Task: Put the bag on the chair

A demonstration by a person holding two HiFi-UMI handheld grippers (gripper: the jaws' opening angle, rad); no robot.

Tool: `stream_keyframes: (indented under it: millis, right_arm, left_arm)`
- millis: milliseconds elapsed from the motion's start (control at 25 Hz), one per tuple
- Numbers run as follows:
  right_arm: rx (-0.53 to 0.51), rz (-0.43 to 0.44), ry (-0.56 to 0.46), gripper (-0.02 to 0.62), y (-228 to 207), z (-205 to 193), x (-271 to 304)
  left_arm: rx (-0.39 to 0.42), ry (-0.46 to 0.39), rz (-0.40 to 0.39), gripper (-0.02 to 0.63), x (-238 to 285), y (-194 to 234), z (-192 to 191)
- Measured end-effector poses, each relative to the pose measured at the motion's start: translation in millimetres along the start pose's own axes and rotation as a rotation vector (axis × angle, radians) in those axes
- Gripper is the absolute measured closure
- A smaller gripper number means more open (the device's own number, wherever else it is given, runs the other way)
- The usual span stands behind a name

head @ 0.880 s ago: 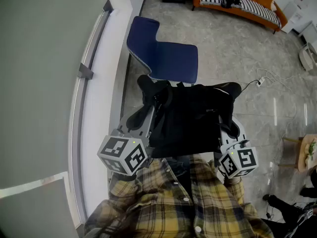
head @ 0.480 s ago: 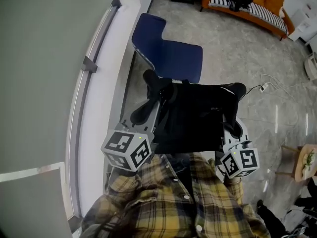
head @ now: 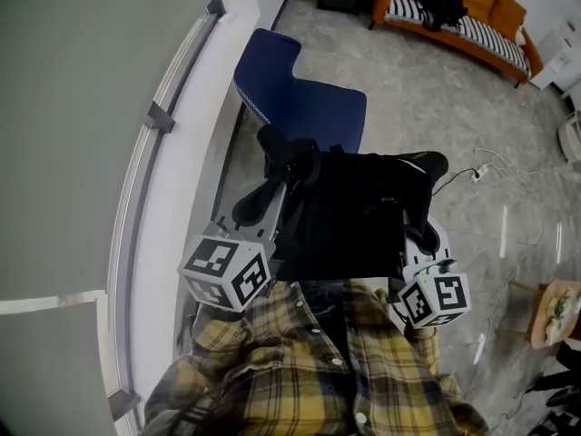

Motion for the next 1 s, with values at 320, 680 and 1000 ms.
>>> stream_keyframes:
  millis: [320,680,1000]
  right_arm:
    - [0.012,0.018,0.026,0.56,-6.0,-2.1,19.3]
    - [0.005,0.004,0.064,0.56,-2.2,4.6,94.5]
    - [0.007,-0.043,0.079,0.56,2.1,32.8,192.8]
  left_arm:
    - [-0.018,0.013,0.02,0.554,13.2,9.7,-0.2]
    - [-0.043,0.035,0.017,0.555,61.6,70.5,20.8]
    - [-0.042,0.078,-0.007,0.554,128.0,147.0,71.6]
Point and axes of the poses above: the fingertips, and each gripper's own axes: x forward along the fingers, y to its left, z out of its top, the point moved 5 cm from there along -x, backward along the fingers, and after that the axes turned 12 degrees about -z, right-handed, at the moved point
